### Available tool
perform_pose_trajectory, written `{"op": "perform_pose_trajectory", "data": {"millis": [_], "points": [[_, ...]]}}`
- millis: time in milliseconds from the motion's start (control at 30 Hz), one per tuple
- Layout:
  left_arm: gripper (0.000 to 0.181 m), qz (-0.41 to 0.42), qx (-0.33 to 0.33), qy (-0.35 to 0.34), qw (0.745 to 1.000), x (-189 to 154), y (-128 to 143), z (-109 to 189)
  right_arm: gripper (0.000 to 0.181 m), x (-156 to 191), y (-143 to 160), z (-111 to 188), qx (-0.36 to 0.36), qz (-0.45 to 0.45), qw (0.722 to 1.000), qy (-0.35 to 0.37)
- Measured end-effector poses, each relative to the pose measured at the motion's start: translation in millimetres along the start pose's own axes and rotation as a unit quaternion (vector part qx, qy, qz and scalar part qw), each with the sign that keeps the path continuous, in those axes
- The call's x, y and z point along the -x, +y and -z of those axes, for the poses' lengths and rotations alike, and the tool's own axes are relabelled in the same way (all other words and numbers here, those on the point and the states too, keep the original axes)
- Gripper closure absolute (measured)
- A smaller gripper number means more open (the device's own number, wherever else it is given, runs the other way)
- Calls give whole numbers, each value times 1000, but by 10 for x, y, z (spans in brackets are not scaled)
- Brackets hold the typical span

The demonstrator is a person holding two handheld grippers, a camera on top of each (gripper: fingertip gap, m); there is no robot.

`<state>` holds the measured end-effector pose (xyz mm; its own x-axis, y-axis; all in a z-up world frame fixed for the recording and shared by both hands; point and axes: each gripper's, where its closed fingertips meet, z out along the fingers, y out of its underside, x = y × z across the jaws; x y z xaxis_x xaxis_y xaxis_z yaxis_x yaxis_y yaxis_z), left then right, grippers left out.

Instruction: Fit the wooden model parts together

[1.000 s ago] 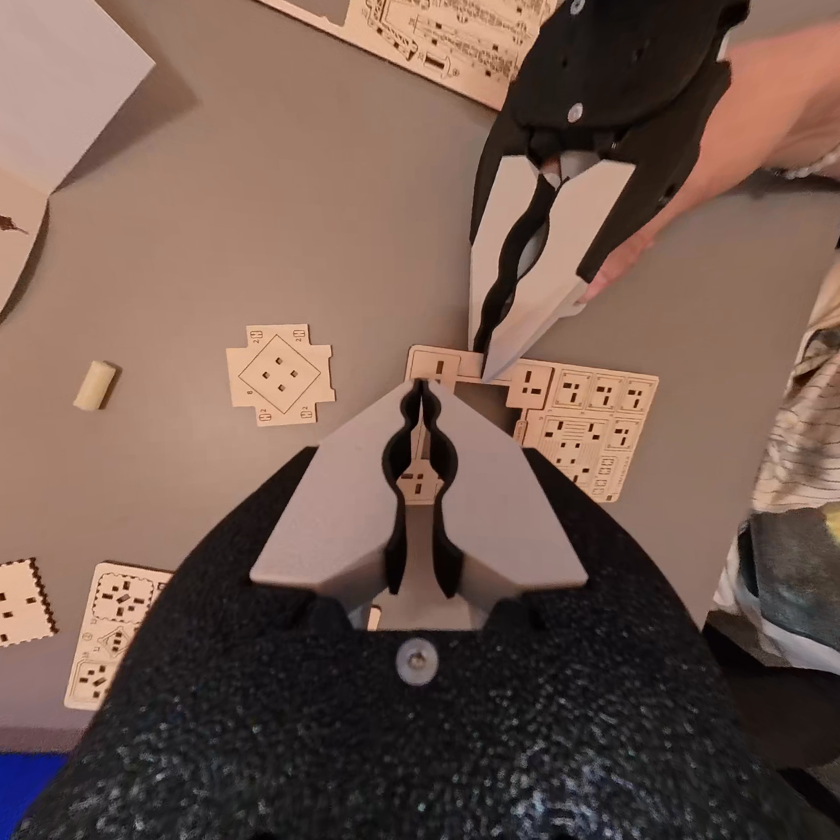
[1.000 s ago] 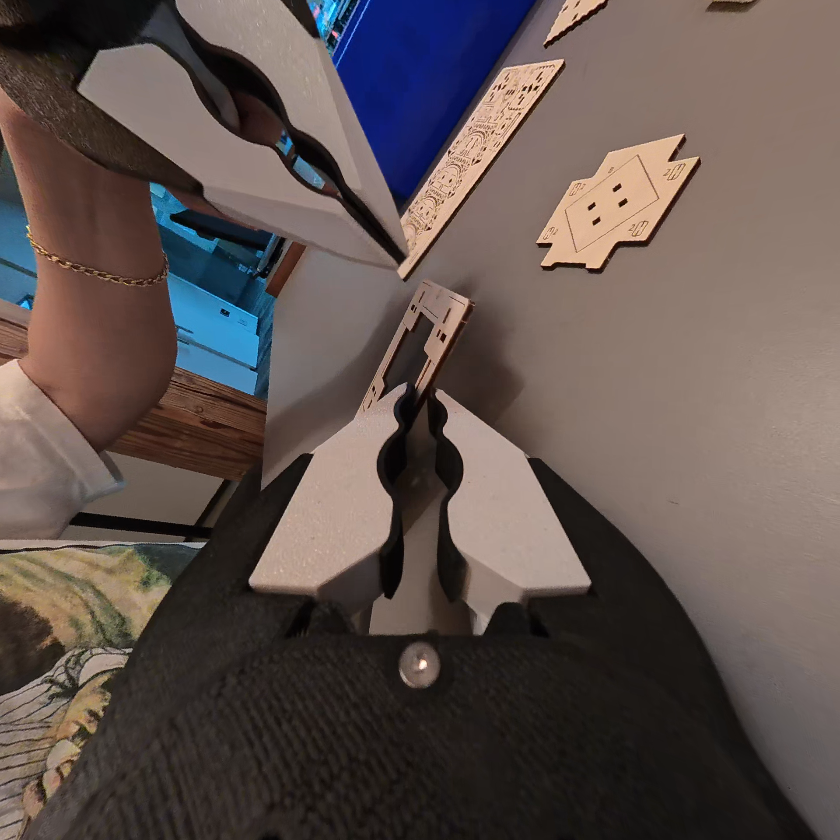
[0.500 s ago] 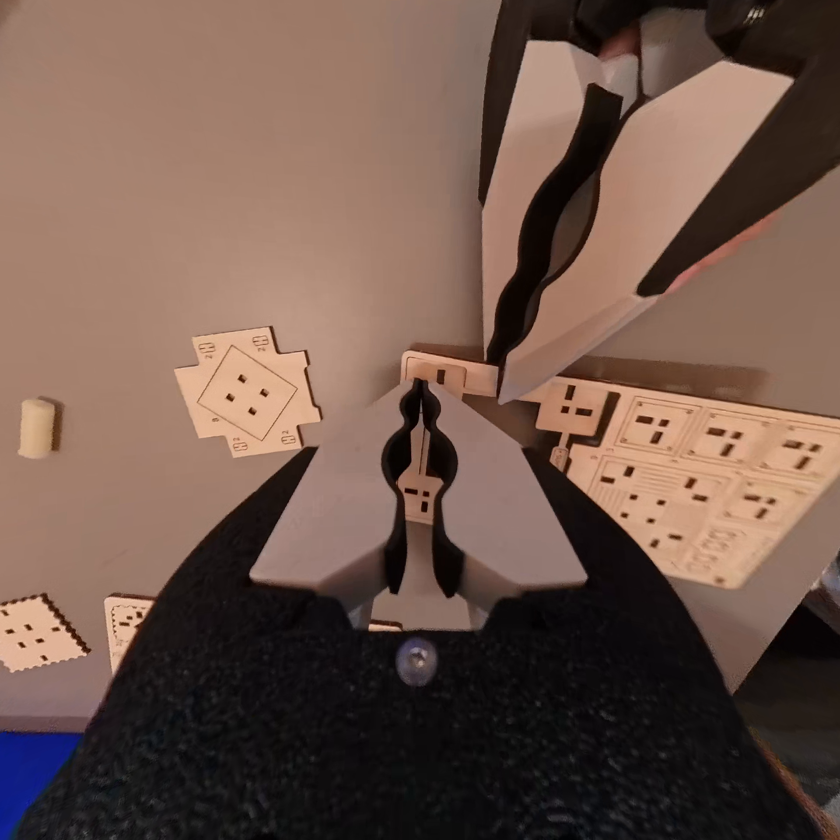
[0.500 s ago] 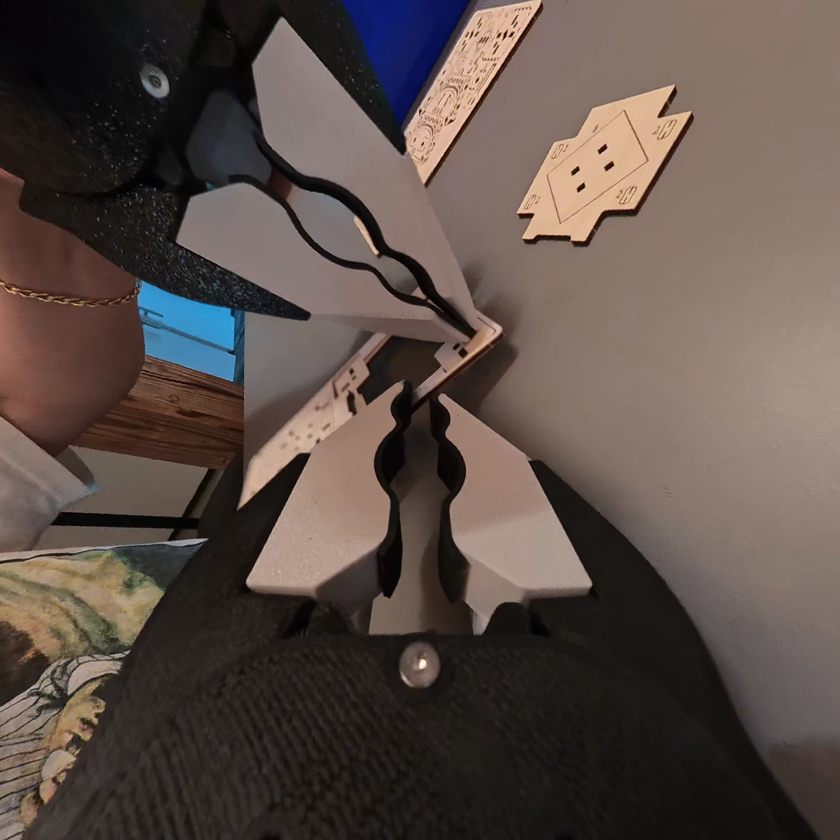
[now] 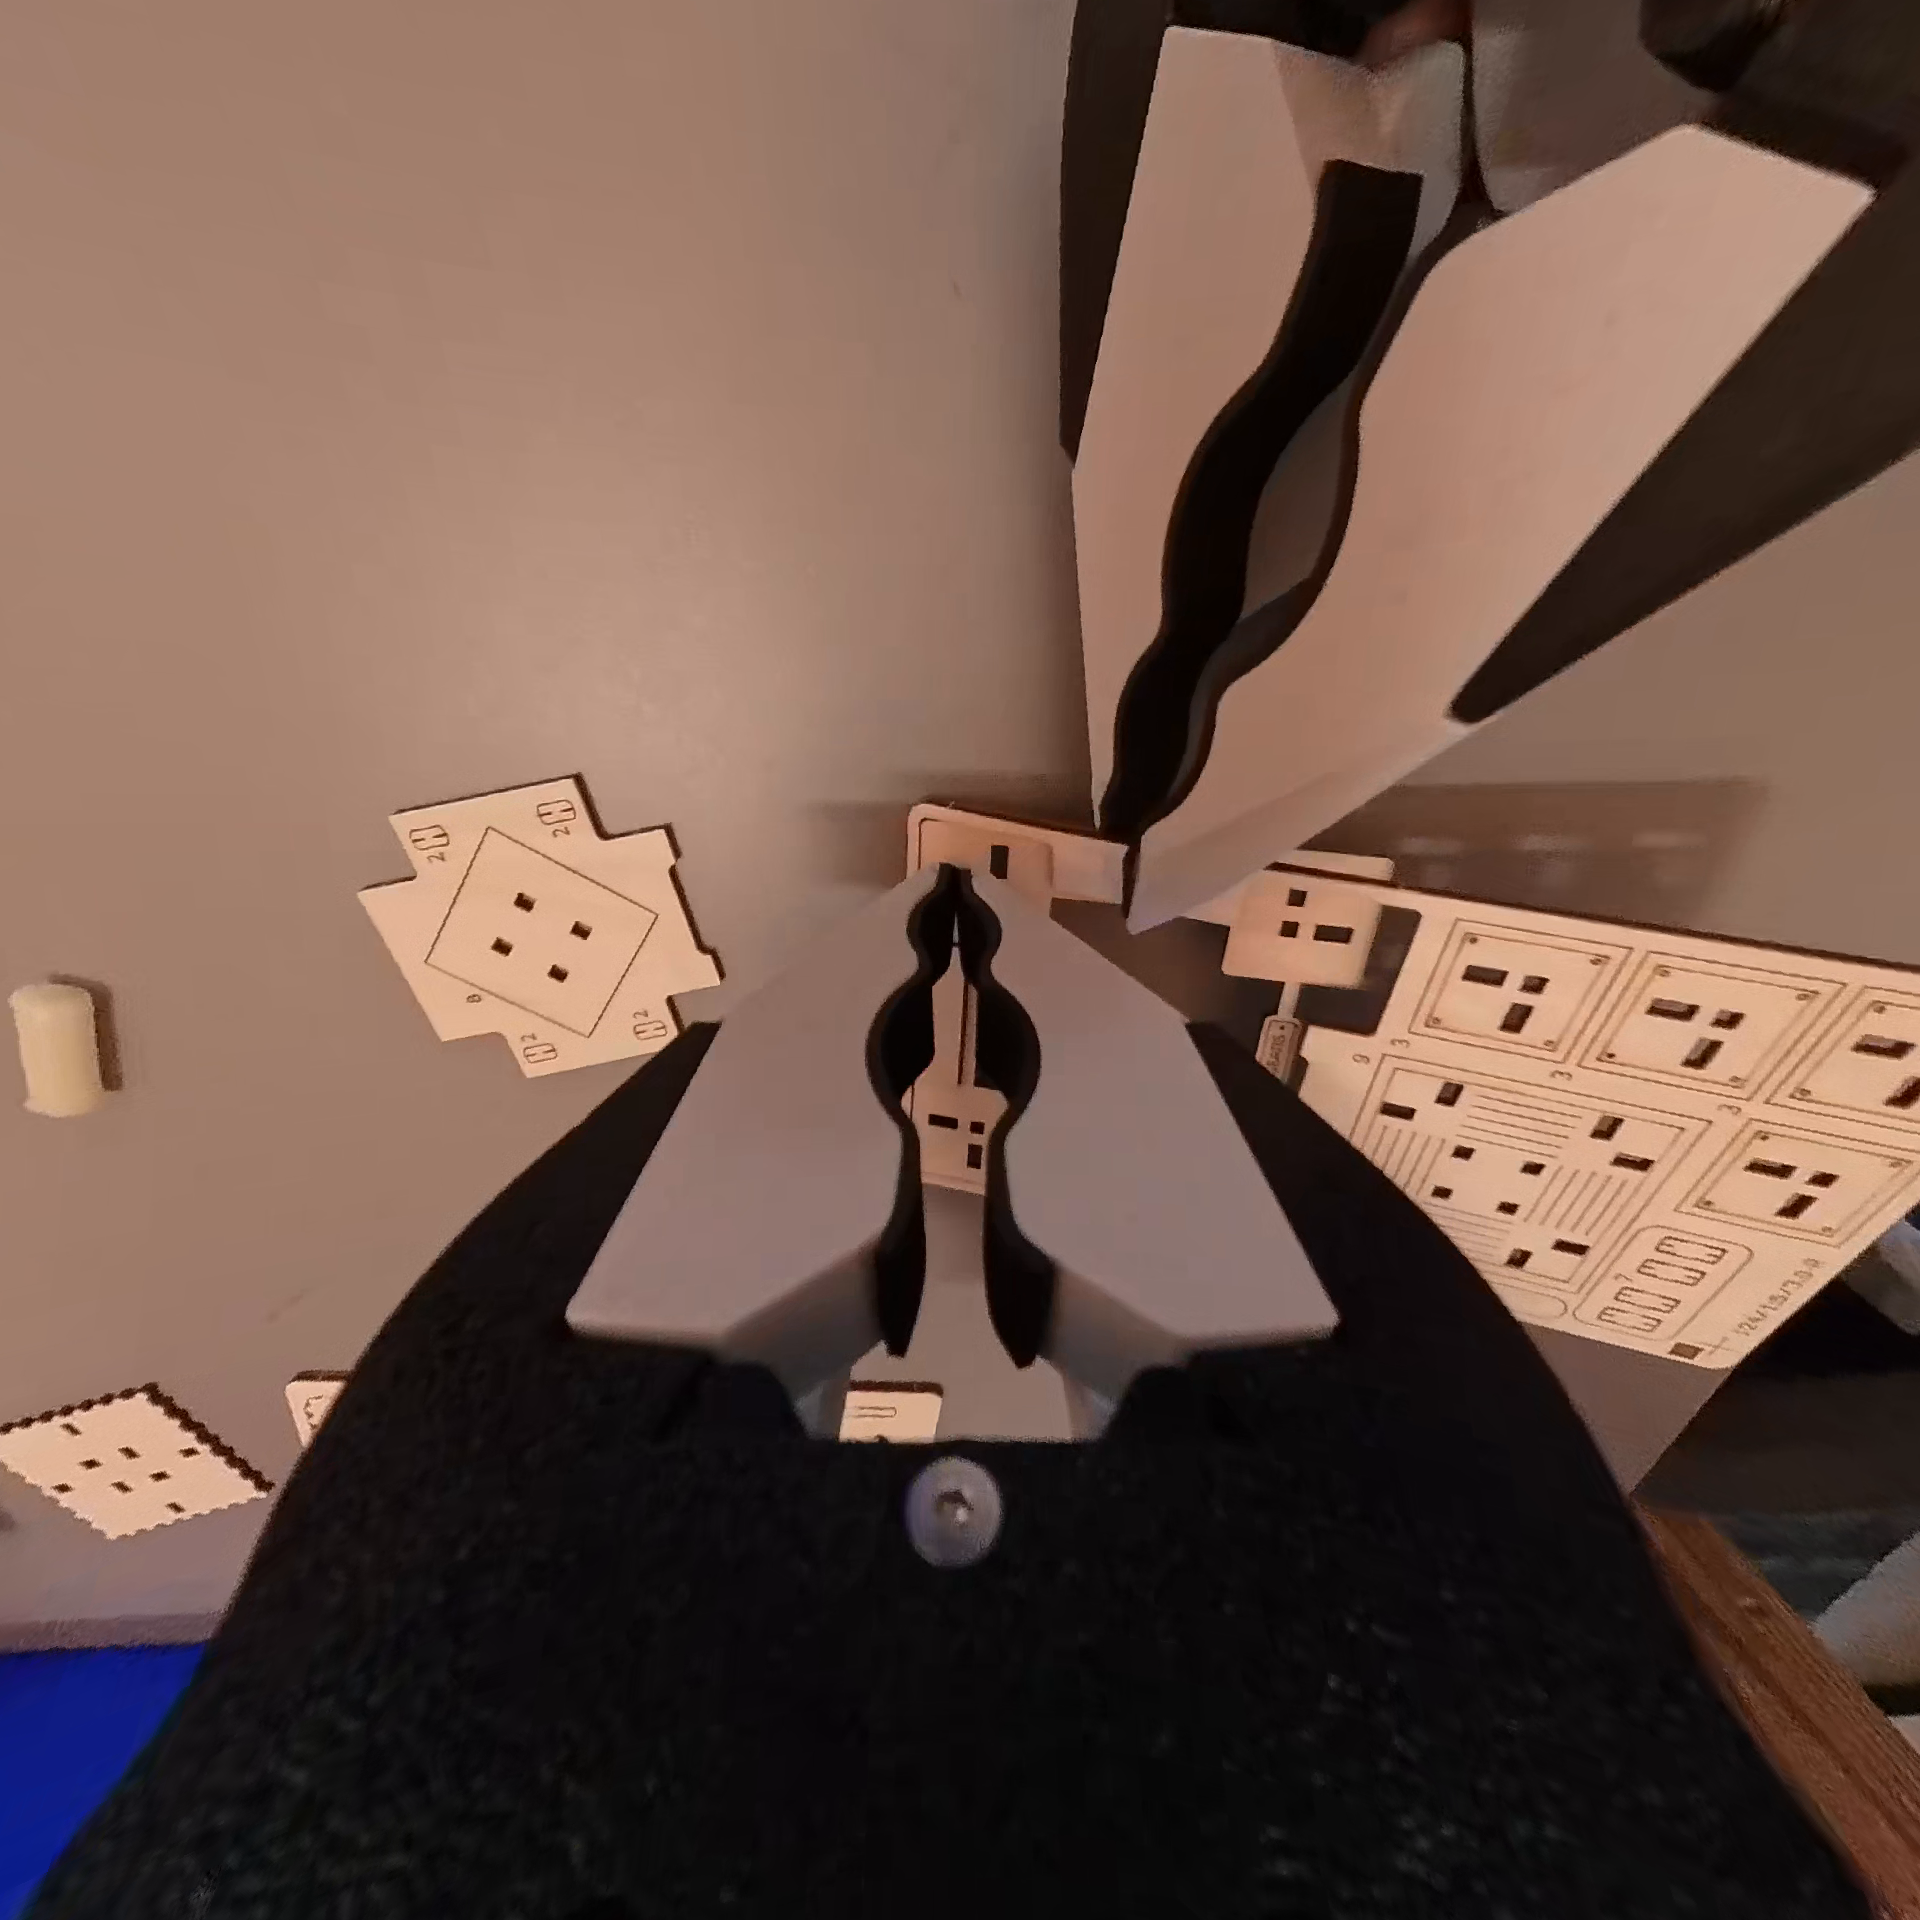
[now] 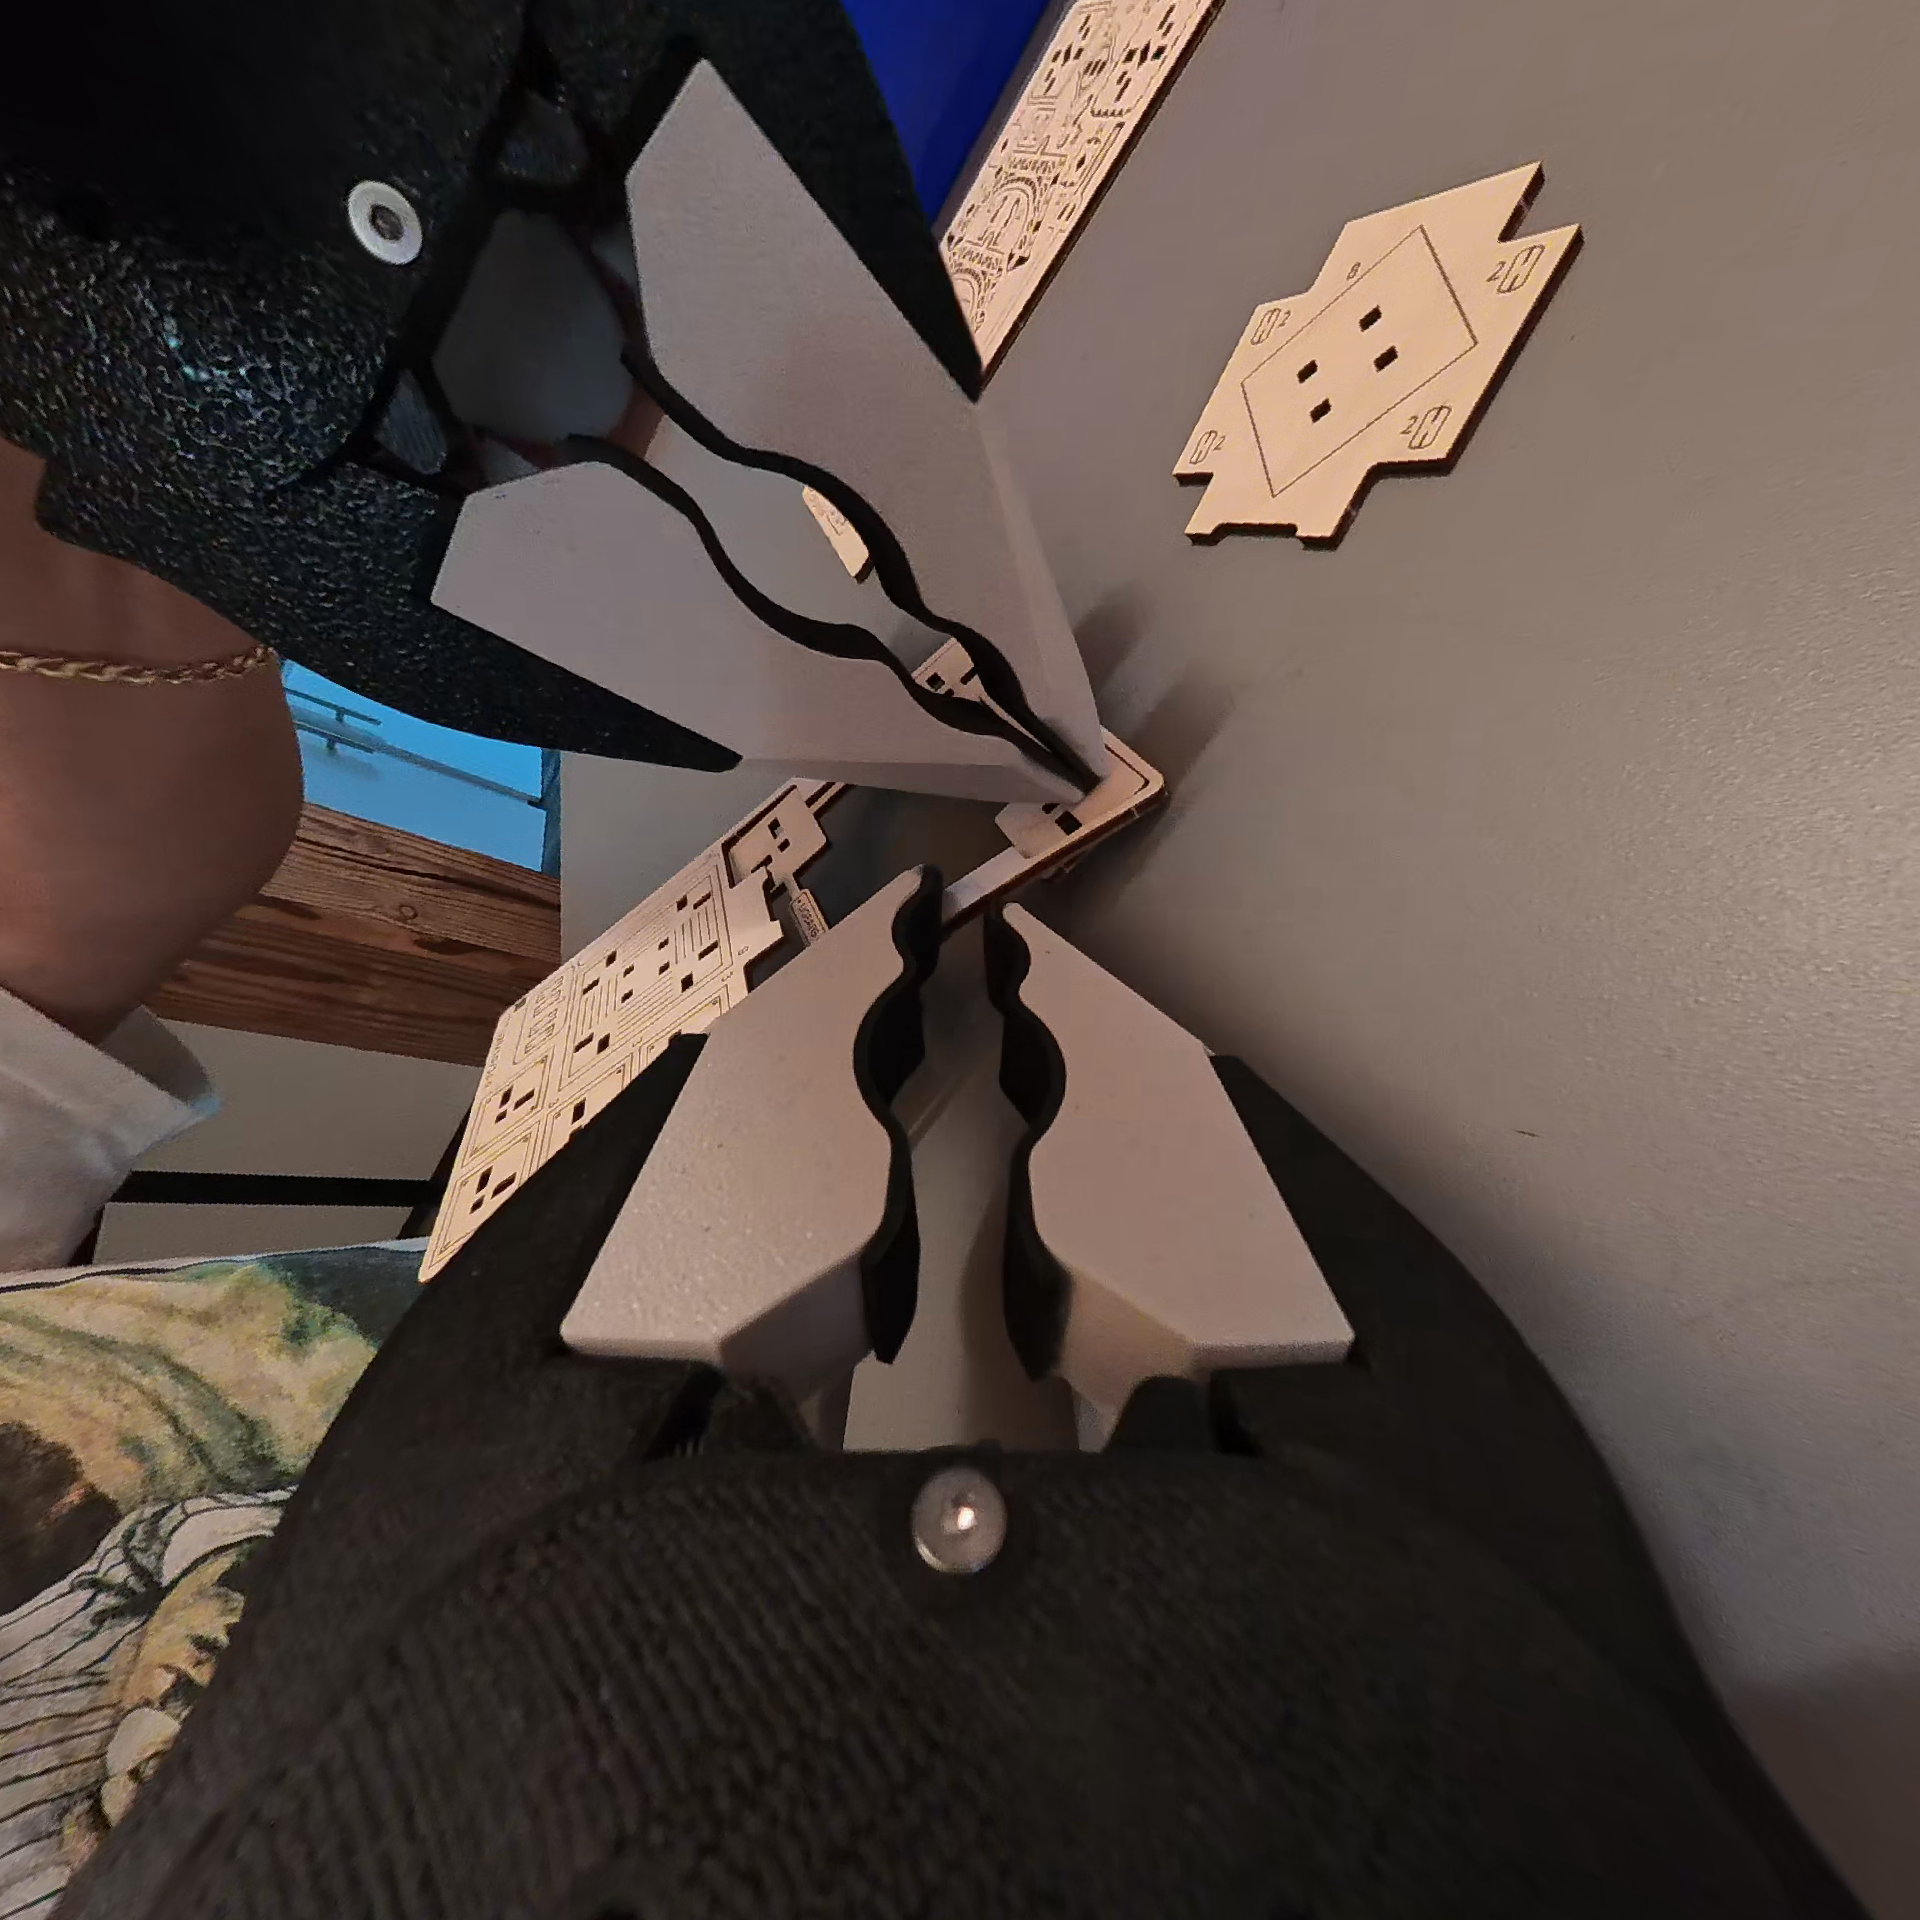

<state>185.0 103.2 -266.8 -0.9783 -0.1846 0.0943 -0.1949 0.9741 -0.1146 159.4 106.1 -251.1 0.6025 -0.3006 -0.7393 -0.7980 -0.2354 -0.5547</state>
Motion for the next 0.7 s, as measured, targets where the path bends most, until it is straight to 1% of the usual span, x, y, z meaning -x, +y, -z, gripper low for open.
{"op": "perform_pose_trajectory", "data": {"millis": [67,100,200,233,367,500,600,700], "points": [[181,-1,4,11,1000,-30,-1,-27,178,18,-27,10,-10,3,1000,-5],[181,-6,6,10,1000,-33,2,-30,179,-22,-6,4,-4,-2,1000,8],[181,-23,10,-24,999,-9,17,-24,178,-7,-4,-6,-2,1,1000,4],[181,-23,1,-33,999,4,8,-17,178,-10,-14,1,-5,-4,1000,2],[181,15,-43,-19,999,-3,5,45,178,-6,-23,8,-8,-1,1000,2],[180,48,-113,-23,992,-7,-11,304,178,2,-32,17,-11,-2,1000,-3],[181,73,-140,-42,987,-30,141,531,178,11,-44,29,-16,-2,1000,-6],[181,94,-106,-90,986,2,510,512,178,70,-79,60,-30,3,999,-26]]}}
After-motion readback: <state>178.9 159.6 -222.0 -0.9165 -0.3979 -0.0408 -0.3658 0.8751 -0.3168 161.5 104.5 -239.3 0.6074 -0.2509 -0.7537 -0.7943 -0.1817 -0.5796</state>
